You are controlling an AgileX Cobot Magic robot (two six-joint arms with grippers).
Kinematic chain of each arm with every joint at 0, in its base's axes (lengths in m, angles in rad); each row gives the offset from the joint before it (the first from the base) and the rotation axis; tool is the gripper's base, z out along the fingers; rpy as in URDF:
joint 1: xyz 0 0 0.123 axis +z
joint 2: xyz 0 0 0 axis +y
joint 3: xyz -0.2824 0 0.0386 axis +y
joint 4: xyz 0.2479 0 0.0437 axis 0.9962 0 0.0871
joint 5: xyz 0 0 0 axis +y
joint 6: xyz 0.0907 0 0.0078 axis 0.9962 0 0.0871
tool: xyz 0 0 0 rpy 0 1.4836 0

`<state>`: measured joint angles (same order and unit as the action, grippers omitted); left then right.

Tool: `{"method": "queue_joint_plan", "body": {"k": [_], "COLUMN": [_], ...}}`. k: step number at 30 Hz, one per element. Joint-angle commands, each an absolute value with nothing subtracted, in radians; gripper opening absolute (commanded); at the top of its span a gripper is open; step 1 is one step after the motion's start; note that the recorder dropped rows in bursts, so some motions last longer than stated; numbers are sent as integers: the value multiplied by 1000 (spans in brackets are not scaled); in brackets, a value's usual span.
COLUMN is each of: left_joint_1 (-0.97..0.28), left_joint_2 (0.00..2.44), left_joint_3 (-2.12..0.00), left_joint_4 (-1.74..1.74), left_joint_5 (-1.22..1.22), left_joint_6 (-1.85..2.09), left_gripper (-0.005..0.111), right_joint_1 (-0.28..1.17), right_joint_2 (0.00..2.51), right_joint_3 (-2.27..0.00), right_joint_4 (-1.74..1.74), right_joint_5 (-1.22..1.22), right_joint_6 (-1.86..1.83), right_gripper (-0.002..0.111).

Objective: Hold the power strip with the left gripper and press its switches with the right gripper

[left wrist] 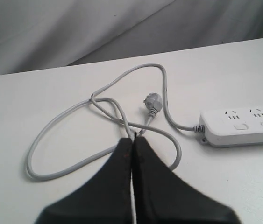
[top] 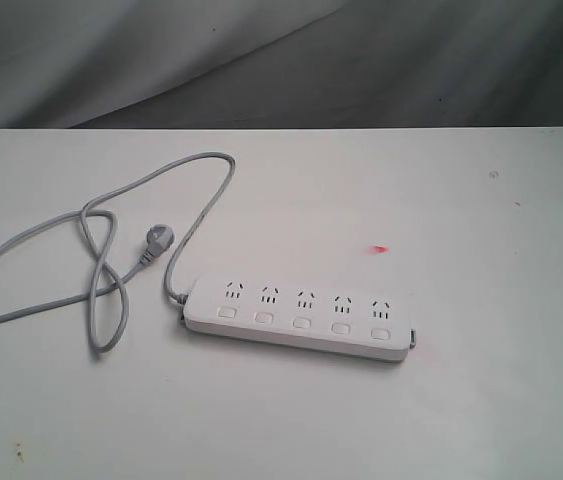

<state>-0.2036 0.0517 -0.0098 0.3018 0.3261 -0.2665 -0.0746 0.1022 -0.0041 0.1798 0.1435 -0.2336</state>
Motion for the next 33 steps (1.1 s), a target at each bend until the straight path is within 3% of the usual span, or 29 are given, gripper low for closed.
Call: {"method": "queue_joint_plan", "body": {"k": [1,33], "left_joint_1": [-209,-209], "left_joint_2": [47,47], "left_joint_3": [0,0], "left_joint_4": [264,248], "left_joint_5": [302,288], "left_joint_6": [-260,-254], "left_gripper": [1,1], "right_joint_1": [-82,-82], "right_joint_2": [98,98], "right_joint_3": [-1,-1], "right_joint_4": [171,171], "right_joint_5": [136,136], "right_joint_6": [-231,-231], "right_gripper": [0,0]}}
